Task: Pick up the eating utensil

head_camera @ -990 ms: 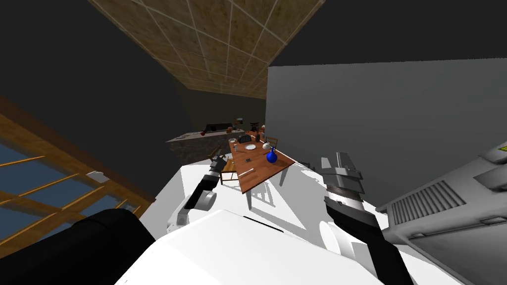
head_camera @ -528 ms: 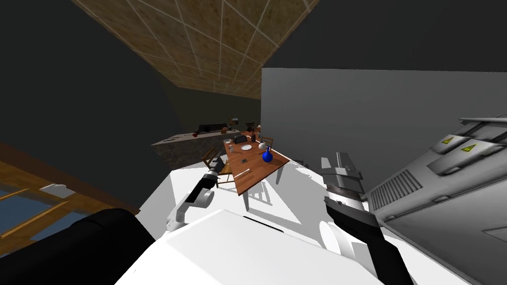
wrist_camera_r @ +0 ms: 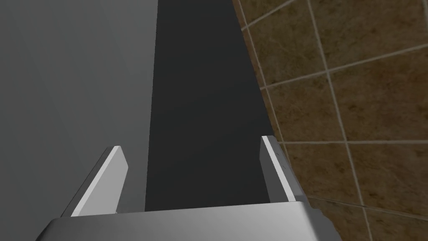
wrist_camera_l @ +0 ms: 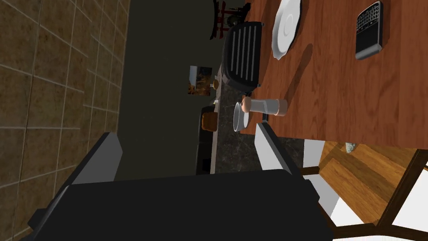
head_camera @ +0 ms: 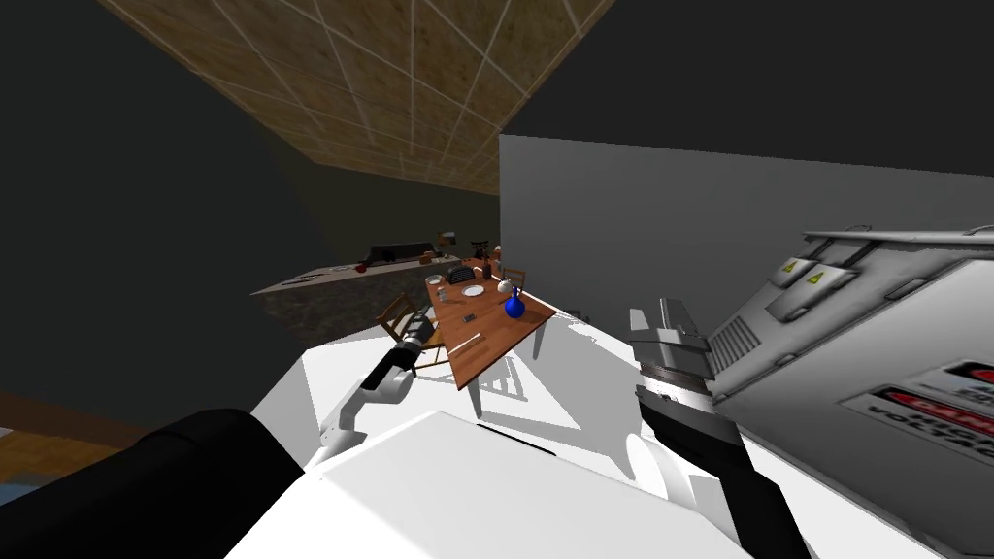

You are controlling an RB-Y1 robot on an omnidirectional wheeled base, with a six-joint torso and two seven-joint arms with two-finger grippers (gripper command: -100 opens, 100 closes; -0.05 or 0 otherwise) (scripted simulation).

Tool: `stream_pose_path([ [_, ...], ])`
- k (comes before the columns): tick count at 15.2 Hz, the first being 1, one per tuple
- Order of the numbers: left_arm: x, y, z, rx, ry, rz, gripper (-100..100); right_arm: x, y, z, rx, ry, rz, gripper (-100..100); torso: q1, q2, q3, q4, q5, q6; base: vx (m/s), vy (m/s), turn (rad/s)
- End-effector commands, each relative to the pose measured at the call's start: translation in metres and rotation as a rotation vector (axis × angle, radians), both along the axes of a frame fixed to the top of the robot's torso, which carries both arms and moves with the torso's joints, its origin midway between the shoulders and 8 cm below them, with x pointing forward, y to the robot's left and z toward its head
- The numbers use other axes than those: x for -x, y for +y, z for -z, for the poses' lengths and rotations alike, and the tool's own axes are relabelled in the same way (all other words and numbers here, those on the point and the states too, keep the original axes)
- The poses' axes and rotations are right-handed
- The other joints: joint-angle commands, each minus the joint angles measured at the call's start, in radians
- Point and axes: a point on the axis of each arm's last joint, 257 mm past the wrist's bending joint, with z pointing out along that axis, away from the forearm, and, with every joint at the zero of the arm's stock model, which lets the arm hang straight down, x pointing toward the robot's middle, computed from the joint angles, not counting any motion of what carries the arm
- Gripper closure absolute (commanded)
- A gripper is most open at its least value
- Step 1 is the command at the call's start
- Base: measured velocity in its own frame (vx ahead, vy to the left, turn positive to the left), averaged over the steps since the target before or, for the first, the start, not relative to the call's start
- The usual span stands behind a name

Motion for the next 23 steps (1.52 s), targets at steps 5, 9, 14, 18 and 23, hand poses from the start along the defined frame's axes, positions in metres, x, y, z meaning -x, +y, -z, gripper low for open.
stream_pose_path([
  [5,0.003,0.034,0.045,0.080,0.128,-0.062,-100,0.000,0.000,0.000,0.000,0.000,0.000,0,0.000,0.000,0.000,0.000,0.000,0.000,0.021,-0.008,-0.152],
  [9,0.014,0.069,0.079,0.169,0.217,-0.133,-100,0.000,0.000,0.000,0.000,0.000,0.000,0,0.000,0.000,0.000,0.000,0.000,0.000,0.027,-0.007,-0.151],
  [14,0.025,0.085,0.109,0.233,0.311,-0.181,-100,0.000,0.000,0.000,0.000,0.000,0.000,0,0.000,-0.001,0.000,0.000,0.000,0.000,0.027,-0.002,-0.175],
  [18,0.036,0.100,0.130,0.290,0.367,-0.223,-100,0.000,0.000,0.000,0.000,0.000,0.000,0,0.001,0.000,0.000,0.000,0.000,0.000,0.025,0.002,-0.105],
  [23,0.059,0.124,0.165,0.406,0.457,-0.304,-100,0.000,0.000,0.000,0.000,0.000,0.000,0,0.001,-0.001,0.000,0.000,0.000,0.000,0.029,0.001,-0.176],
])
